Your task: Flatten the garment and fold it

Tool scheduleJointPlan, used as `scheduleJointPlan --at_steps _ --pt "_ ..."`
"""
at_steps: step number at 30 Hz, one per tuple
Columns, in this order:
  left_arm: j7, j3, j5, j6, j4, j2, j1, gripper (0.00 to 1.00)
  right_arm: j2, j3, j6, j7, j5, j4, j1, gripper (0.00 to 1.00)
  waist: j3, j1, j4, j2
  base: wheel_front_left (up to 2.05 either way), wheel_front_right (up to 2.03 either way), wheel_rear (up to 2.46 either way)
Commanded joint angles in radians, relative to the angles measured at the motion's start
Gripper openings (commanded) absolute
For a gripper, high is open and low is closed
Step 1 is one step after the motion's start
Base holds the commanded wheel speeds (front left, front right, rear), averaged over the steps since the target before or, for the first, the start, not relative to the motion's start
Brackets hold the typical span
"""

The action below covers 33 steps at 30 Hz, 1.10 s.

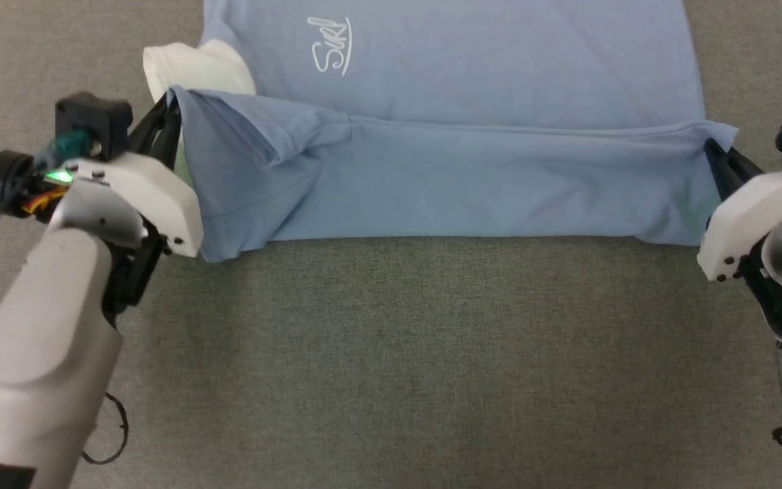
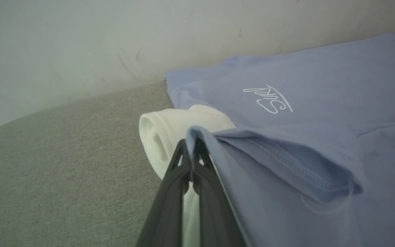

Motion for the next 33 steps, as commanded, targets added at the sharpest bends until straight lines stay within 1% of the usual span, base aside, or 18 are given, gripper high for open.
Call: scheduleJointPlan --at_steps 1,3,5,7,9,11,12,13,14,15,17,19,23,26,29,33 --pt "0.024 -0.003 -0.014 -0.013 0.016 0.011 -0.021 0.0 -0.002 0.003 -0.002 0.014 0.008 0.006 -0.021 0.0 0.032 -0.0002 -0.006 0.0 0.0 0.0 0.0" --pt "0.105 0.001 -0.053 -0.036 0.056 0.014 -0.046 0.0 0.001 0.01 -0.002 0.061 0.016 0.015 -0.042 0.0 0.043 -0.0002 -0.011 0.0 0.0 0.0 0.0" --pt "0.215 -0.008 -0.103 -0.073 0.092 0.014 -0.056 0.0 0.003 0.016 -0.002 0.114 0.021 0.024 -0.058 0.0 0.05 -0.0002 -0.015 0.0 0.0 0.0 0.0" --pt "0.316 -0.011 -0.152 -0.094 0.113 0.016 -0.062 0.0 0.009 0.014 -0.002 0.172 0.027 0.033 -0.072 0.0 0.053 -0.0002 -0.019 0.0 0.0 0.0 0.0" --pt "0.389 -0.011 -0.187 -0.101 0.122 0.017 -0.064 0.0 0.014 0.008 -0.002 0.235 0.028 0.04 -0.082 0.0 0.055 -0.0002 -0.023 0.0 0.0 0.0 0.0" --pt "0.43 -0.007 -0.211 -0.095 0.117 0.012 -0.059 0.0 0.023 -0.005 -0.002 0.286 0.027 0.039 -0.089 0.0 0.053 -0.0002 -0.024 0.0 0.0 0.0 0.0" --pt "0.433 -0.002 -0.219 -0.086 0.109 0.007 -0.055 0.46 0.03 -0.011 -0.002 0.31 0.026 0.036 -0.089 0.0 0.05 -0.0002 -0.025 0.0 0.0 0.0 0.0" --pt "0.424 0.003 -0.219 -0.074 0.099 0.004 -0.051 0.92 0.038 -0.018 -0.002 0.326 0.028 0.027 -0.087 0.12 0.046 -0.0002 -0.025 0.0 0.0 0.0 0.0" --pt "0.408 0.007 -0.214 -0.062 0.088 0.002 -0.044 1.0 0.045 -0.023 -0.002 0.334 0.029 0.017 -0.085 0.88 0.04 -0.0002 -0.025 0.0 0.0 0.0 0.0" --pt "0.385 0.008 -0.206 -0.055 0.076 0.003 -0.036 1.0 0.053 -0.029 -0.002 0.341 0.033 0.007 -0.08 1.0 0.034 -0.0002 -0.025 0.0 0.0 0.0 0.0" --pt "0.3 0.02 -0.182 -0.032 0.044 -0.001 -0.016 1.0 0.061 -0.037 -0.002 0.325 0.037 -0.022 -0.068 1.0 0.018 -0.0002 -0.024 0.0 0.0 0.0 0.0" --pt "0.186 0.039 -0.155 -0.002 0.007 -0.008 0.015 1.0 0.07 -0.051 -0.002 0.277 0.039 -0.052 -0.05 1.0 -0.003 -0.0002 -0.022 0.0 0.0 0.0 0.0" --pt "-0.036 0.076 -0.118 0.061 -0.072 -0.039 0.118 1.0 0.091 -0.078 -0.002 0.149 0.037 -0.098 0.011 1.0 -0.053 -0.0002 -0.016 0.0 0.0 0.0 0.0" --pt "-0.168 0.103 -0.101 0.115 -0.129 -0.067 0.213 1.0 0.107 -0.088 -0.002 0.029 0.043 -0.122 0.068 1.0 -0.084 -0.0002 -0.013 0.0 0.0 0.0 0.0" --pt "-0.253 0.113 -0.089 0.163 -0.178 -0.097 0.304 1.0 0.121 -0.088 -0.002 -0.085 0.044 -0.129 0.125 1.0 -0.107 -0.0002 -0.013 0.0 0.0 0.0 0.0" --pt "-0.3 0.111 -0.066 0.207 -0.232 -0.123 0.396 1.0 0.145 -0.073 -0.002 -0.219 0.049 -0.14 0.181 1.0 -0.123 -0.0002 -0.023 0.0 0.0 0.0 0.0"
